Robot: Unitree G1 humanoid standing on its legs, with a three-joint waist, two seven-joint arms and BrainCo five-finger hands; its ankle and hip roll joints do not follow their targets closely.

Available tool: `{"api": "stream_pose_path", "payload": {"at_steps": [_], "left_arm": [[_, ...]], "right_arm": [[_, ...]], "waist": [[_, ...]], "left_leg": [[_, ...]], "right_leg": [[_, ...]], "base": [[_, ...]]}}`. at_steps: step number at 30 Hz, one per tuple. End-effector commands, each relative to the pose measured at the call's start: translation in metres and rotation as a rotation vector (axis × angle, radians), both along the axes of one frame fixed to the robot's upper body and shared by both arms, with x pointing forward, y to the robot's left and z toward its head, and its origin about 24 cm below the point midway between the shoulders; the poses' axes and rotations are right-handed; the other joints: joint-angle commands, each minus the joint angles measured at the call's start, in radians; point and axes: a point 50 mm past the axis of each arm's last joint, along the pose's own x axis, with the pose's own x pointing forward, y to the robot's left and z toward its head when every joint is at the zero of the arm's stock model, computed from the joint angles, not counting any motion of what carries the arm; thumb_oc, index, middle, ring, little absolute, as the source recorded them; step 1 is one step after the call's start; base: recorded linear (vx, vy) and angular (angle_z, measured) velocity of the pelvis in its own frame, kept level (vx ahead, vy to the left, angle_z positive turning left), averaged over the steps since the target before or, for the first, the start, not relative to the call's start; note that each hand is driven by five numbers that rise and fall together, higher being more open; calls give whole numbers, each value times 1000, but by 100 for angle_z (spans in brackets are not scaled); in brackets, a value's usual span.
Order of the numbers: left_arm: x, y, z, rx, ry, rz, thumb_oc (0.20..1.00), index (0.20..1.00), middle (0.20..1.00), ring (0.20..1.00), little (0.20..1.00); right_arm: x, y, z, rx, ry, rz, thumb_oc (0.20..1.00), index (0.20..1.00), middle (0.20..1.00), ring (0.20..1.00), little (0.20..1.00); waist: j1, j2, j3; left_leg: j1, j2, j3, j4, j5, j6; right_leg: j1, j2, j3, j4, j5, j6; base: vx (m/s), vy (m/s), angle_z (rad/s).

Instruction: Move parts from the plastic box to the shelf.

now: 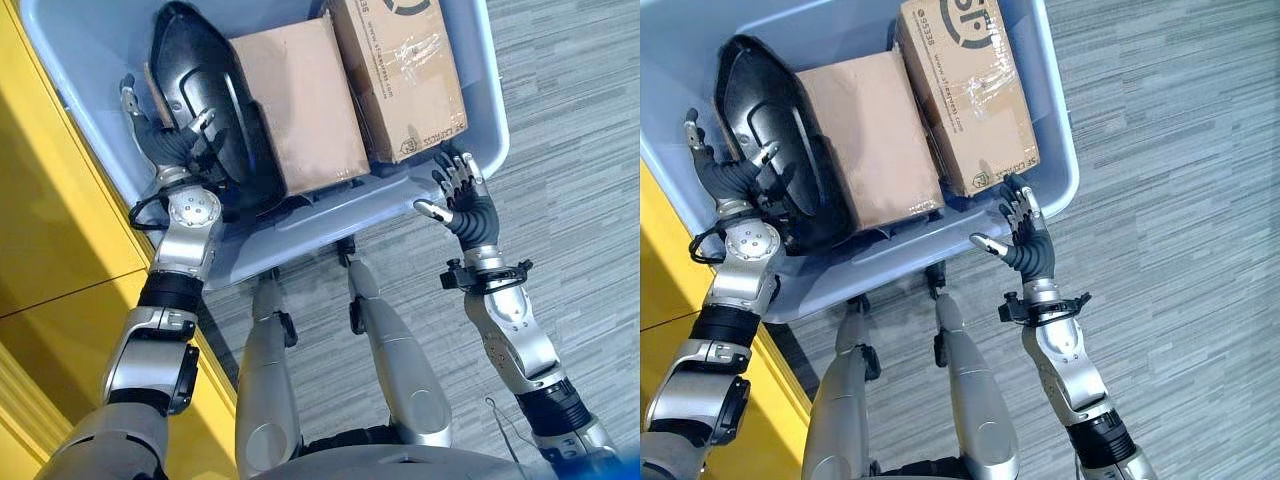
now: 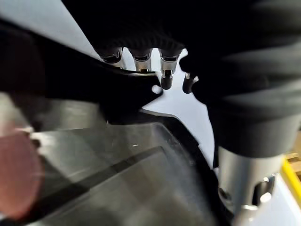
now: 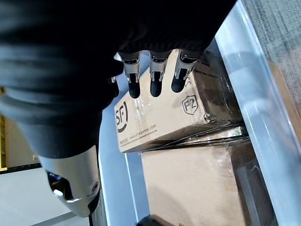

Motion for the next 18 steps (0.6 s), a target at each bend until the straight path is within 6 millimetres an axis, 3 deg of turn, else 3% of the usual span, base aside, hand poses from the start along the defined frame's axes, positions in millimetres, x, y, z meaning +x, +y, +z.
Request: {"api": "stream_pose_path", "payload": {"at_steps": [1,12,14,15,18], "left_arm": [[-12,23,18,1,-101,88,1000,1000,1000,1000,1000],[-18,18,30,113,-137,92,1000,1000,1000,1000,1000],[-15,8,26,94,-128,51,1000,1000,1000,1000,1000],[-13,4,22,88,-114,33,1000,1000,1000,1000,1000],[-8,-3,11,67,-70,7,1000,1000,1000,1000,1000]], "right_arm": [[-5,-11,16,38,-98,-19,1000,1000,1000,1000,1000],[-1,-14,20,29,-115,-27,1000,1000,1000,1000,1000],[-3,-16,18,32,-112,-38,1000,1000,1000,1000,1000],[-4,-18,17,32,-109,-49,1000,1000,1000,1000,1000],[-5,-18,15,26,-103,-52,1000,1000,1000,1000,1000]], "waist": [[9,-30,-12],[19,-37,-2],[12,-29,4],[7,-22,-3],[3,-19,-2]], "left_leg": [[27,7,-139,47,-71,-28],[6,-1,-138,79,-88,-31],[-26,-6,-116,116,-98,-39],[-29,-2,-105,135,-128,-47],[-47,2,-91,156,-135,-52]], "right_leg": [[22,-66,-68,54,-86,99],[27,-75,-84,56,-92,99],[28,-85,-98,58,-92,99],[39,-84,-100,56,-113,104],[34,-87,-110,60,-113,103]], "base": [[0,0,0],[7,-12,6],[36,-74,18],[83,-43,32],[25,-35,22]]}}
